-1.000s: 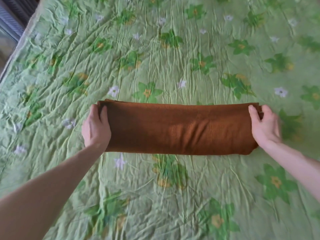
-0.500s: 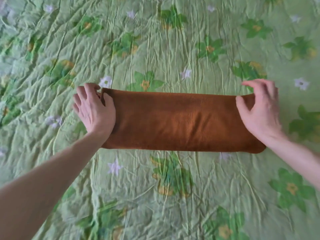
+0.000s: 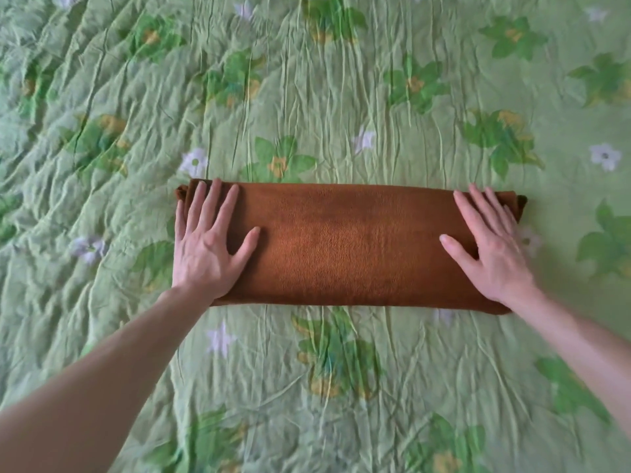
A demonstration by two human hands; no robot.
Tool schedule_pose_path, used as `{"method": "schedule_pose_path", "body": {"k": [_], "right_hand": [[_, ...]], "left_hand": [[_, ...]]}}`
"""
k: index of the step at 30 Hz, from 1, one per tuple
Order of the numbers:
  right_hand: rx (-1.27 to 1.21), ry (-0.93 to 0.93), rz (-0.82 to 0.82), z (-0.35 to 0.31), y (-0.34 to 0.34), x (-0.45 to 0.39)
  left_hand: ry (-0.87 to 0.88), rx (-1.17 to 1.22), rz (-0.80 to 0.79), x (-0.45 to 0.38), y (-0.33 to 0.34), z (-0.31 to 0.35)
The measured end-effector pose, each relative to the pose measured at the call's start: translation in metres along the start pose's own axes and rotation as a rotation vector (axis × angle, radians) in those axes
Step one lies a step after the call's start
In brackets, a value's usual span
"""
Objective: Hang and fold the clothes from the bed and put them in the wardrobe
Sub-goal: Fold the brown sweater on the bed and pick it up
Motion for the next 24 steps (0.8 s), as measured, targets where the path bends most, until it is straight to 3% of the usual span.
{"method": "schedule_pose_path", "body": {"k": [4, 7, 9, 12, 15, 20, 24], "right_hand": [[-0.177, 0.02, 0.006, 0.006, 0.003, -0.006], [-0.101, 0.007, -0.015, 0.001, -0.004, -0.005], [-0.037, 0.026, 0.06, -0.005, -0.011, -0.001], [-0.201, 0.222, 0.151, 0.006, -0.019, 0.011], [-0.319, 0.407, 0.044, 0.03, -0.002, 0.019], [-0.358, 0.439, 0.024, 0.035, 0.006, 0.013], [-0.683, 0.525, 0.039, 0.035, -0.014, 0.023]], "left_hand": [[0.024, -0.051, -0.005, -0.004, 0.004, 0.001], [0.025, -0.12, -0.014, -0.007, -0.008, 0.016], [0.032, -0.086, 0.012, -0.008, -0.015, 0.043], [0.102, 0.028, 0.007, -0.012, -0.005, 0.094], [0.121, 0.049, -0.046, -0.015, 0.023, 0.107], [0.125, 0.012, -0.029, -0.016, 0.031, 0.103], [0.108, 0.078, 0.064, -0.014, 0.019, 0.115]]}}
Point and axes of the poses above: each hand's wrist, its own x-axis away from the middle knuckle, its own y-axis out of the palm, z = x × y, the point moved 7 cm from there along -x, towards the middle knuckle, and after that the axes turned 14 degrees about y, right-handed, at the moved point
